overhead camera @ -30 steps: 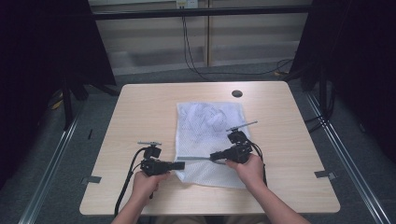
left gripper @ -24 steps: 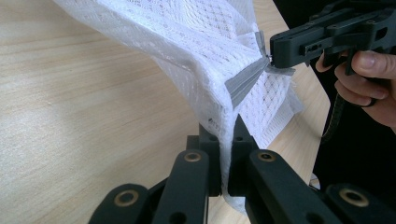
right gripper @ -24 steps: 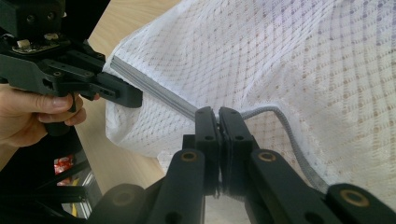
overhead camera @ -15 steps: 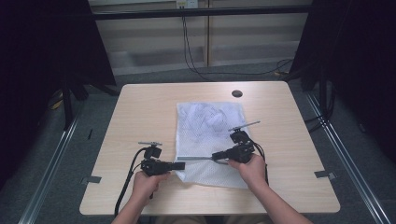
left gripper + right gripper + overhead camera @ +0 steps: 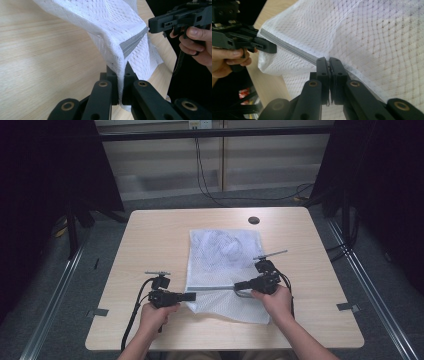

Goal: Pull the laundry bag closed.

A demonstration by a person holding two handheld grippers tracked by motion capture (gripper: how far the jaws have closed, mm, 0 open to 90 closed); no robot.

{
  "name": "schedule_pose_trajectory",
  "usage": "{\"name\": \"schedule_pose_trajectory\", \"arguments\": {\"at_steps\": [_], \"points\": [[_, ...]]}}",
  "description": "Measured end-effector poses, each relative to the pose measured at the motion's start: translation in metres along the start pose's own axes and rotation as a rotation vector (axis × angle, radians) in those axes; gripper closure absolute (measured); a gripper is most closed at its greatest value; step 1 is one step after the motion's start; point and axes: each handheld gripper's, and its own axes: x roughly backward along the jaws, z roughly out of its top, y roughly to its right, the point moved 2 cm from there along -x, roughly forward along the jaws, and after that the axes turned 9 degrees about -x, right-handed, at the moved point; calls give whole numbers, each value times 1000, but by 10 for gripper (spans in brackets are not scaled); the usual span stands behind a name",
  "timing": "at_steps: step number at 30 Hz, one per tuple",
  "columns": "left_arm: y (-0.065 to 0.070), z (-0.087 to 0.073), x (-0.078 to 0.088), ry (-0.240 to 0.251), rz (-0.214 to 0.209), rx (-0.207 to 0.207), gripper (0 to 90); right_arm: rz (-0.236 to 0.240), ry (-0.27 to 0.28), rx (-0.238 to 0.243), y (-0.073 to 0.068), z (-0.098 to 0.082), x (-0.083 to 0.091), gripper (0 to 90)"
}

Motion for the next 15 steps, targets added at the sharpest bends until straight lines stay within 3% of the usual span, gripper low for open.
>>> {"name": "schedule_pose_trajectory", "arguments": {"at_steps": [15], "points": [[0,0,0,-6,-1,-4,887,4,-1,2,0,-1,1,872]]}}
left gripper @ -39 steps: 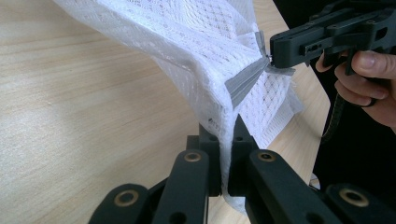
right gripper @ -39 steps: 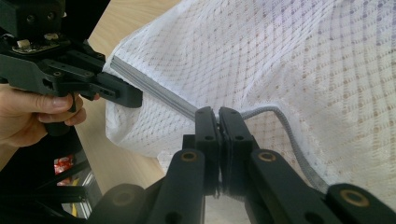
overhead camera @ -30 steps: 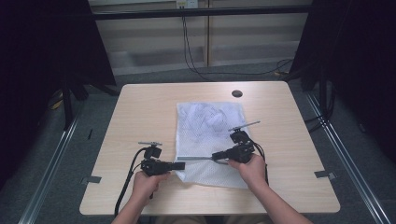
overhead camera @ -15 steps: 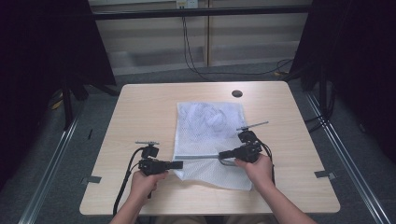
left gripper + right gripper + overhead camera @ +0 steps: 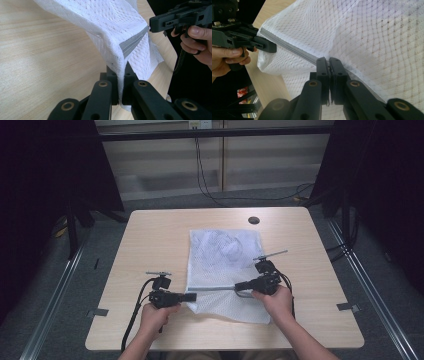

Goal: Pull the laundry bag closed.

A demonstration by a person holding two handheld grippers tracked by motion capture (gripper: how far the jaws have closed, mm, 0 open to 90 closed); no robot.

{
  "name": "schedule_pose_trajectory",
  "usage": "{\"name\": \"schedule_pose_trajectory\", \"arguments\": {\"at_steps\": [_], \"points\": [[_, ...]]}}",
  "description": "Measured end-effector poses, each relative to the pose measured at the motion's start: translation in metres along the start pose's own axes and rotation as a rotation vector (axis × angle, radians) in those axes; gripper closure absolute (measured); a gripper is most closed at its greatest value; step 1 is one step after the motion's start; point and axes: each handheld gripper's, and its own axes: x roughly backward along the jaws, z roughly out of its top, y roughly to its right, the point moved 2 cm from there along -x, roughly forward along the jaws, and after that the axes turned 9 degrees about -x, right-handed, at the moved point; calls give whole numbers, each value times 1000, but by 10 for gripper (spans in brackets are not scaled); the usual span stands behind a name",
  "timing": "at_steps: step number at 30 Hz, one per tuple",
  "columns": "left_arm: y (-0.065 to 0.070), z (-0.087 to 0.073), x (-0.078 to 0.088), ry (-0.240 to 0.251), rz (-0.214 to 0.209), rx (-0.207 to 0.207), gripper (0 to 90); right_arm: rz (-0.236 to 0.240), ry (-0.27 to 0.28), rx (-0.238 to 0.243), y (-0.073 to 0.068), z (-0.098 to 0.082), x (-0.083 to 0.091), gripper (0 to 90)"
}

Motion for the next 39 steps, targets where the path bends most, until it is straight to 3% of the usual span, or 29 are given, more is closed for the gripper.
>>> {"name": "schedule_pose_trajectory", "arguments": {"at_steps": [39], "points": [[1,1,1,4,-2,5,888,-18,10,-8,10,-5,16,872]]}}
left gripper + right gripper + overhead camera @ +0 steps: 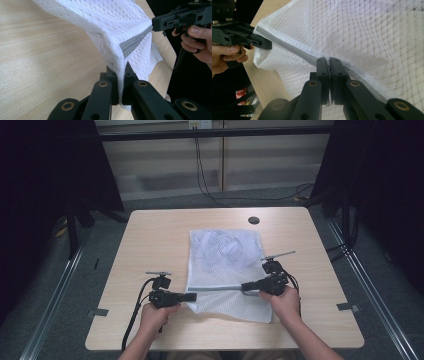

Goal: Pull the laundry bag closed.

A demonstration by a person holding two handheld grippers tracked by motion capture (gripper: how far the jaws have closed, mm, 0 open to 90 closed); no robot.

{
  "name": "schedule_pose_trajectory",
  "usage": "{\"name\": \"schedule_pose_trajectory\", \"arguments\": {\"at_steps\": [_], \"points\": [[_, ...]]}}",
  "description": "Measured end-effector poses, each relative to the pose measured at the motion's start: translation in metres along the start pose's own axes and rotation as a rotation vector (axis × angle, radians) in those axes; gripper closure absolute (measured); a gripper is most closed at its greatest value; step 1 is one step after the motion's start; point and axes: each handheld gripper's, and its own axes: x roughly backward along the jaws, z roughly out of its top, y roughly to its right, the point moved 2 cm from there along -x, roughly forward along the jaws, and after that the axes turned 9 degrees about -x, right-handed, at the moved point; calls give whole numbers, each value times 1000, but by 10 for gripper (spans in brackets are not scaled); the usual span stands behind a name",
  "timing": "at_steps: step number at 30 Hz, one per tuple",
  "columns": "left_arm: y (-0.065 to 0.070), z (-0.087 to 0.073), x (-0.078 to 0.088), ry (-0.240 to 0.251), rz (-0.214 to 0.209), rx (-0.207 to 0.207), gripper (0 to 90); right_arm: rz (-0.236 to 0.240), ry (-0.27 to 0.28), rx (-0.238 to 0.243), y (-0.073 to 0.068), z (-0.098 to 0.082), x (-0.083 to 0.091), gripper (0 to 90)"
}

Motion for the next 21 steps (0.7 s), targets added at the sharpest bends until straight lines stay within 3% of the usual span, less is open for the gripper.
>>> {"name": "schedule_pose_trajectory", "arguments": {"at_steps": [21], "points": [[1,0,0,9,-2,5,888,-14,10,-2,4,-1,5,872]]}}
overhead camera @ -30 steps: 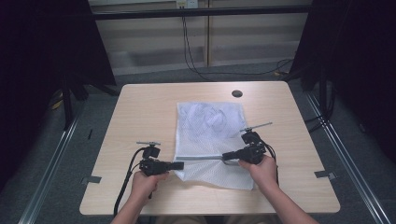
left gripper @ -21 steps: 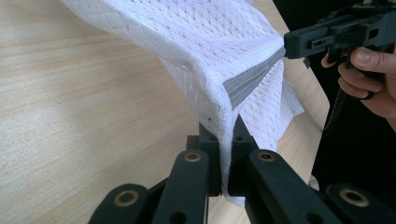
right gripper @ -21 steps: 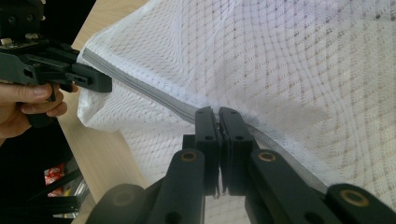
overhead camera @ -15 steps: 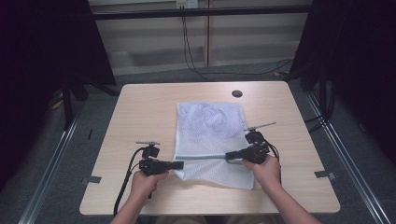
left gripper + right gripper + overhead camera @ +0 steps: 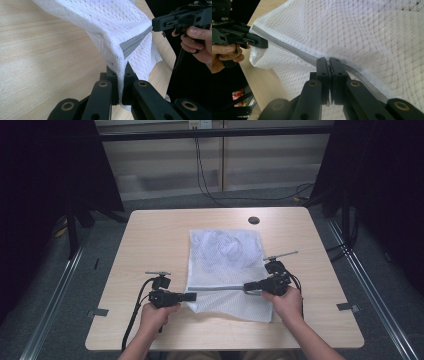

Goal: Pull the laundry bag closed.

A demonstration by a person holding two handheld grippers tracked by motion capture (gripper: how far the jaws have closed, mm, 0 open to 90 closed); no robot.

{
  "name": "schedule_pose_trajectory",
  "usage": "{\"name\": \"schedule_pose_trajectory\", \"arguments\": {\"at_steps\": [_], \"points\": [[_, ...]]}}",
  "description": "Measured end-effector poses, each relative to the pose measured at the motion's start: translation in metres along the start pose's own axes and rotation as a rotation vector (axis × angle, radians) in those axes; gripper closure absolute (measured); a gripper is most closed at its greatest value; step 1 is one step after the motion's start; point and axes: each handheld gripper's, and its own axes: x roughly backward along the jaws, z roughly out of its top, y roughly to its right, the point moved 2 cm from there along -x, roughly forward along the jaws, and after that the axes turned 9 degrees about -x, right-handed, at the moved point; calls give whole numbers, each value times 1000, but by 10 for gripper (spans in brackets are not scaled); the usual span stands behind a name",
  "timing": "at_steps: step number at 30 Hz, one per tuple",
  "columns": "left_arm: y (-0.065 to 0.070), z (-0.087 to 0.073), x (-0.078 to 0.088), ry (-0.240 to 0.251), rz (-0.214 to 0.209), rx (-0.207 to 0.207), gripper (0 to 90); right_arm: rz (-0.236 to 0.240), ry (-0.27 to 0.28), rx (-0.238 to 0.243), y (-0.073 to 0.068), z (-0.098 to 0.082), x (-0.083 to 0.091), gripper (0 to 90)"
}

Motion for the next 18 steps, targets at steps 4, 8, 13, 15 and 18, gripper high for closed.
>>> {"name": "schedule_pose_trajectory", "arguments": {"at_steps": [4,8,13,15,18], "points": [[0,0,0,0,-1,2,888,-8,4,5,1,0,1,872],[0,0,1,-2,3,-5,888,2,6,-8,4,0,3,872],[0,0,1,-4,2,-5,888,3,7,-7,3,-1,3,872],[0,0,1,-4,1,-1,888,2,5,-8,3,-1,3,872],[0,0,0,-5,1,-2,888,-2,4,-6,3,-1,4,872]]}}
